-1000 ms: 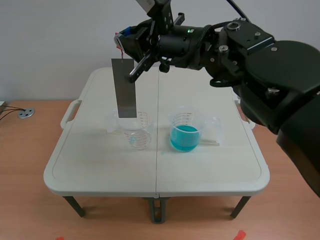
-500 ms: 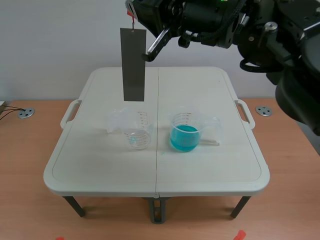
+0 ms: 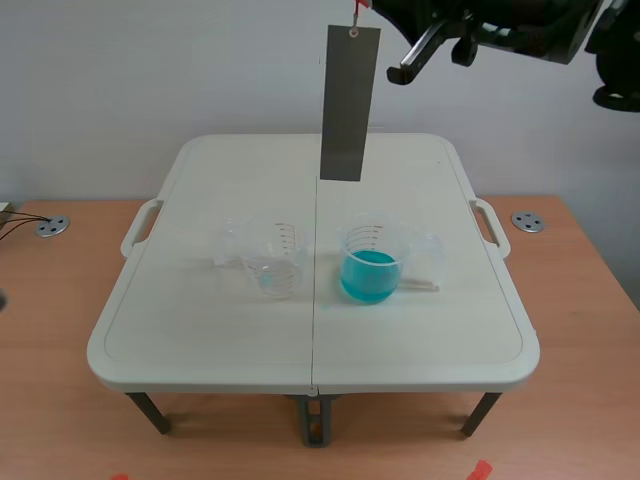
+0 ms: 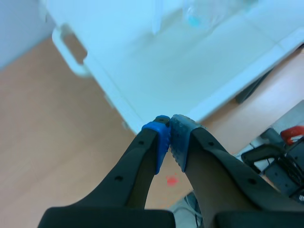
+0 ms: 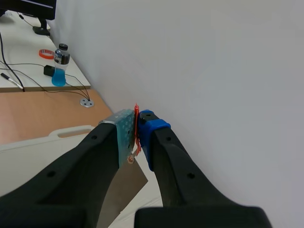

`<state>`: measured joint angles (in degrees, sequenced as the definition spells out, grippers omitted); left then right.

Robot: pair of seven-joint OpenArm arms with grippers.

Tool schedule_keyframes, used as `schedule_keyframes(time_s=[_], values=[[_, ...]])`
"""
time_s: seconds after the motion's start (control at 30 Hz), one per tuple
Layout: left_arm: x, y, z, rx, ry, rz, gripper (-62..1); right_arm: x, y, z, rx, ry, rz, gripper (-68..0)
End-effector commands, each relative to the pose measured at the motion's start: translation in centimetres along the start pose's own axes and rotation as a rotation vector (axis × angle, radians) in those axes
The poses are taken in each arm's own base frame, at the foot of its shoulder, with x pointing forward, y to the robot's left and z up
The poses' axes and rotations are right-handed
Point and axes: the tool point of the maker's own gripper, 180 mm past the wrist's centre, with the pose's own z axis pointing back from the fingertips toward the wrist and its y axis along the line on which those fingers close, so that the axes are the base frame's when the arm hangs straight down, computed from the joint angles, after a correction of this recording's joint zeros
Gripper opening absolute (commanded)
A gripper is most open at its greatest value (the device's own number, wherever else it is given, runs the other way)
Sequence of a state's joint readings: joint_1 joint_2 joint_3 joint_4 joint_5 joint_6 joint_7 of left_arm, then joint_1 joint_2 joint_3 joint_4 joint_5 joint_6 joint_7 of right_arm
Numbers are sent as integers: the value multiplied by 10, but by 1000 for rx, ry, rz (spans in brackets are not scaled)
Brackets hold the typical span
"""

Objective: Hold the metal plate by the orange handle, dip it into the blue solution, take it out and point at it, then put the plate back in the beaker on the left.
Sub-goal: 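Move the plate over the blue solution, then point at the plate with the left hand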

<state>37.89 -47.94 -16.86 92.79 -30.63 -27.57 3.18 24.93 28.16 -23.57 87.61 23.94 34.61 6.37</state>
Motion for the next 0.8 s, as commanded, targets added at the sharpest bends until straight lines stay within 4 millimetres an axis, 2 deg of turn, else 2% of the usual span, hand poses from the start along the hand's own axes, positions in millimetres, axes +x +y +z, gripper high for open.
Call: schedule_keyframes(time_s=[0.0,0.13,0.37,0.6,0.77], values=[[16,0,-7,-12,-52,-4,-593,14,-10,6,-14,-43,8,-662],[36,-5,-23,-40,-107,-25,-593,10,-16,19,-24,-26,6,-662],[64,-32,-56,-127,-177,-63,-593,7,-21,36,-36,-6,16,-662],[93,-68,-94,-187,-223,-113,-593,8,-21,37,-35,-7,12,-662],[109,-84,-123,-200,-242,-127,-593,8,-21,37,-35,-6,12,-662]])
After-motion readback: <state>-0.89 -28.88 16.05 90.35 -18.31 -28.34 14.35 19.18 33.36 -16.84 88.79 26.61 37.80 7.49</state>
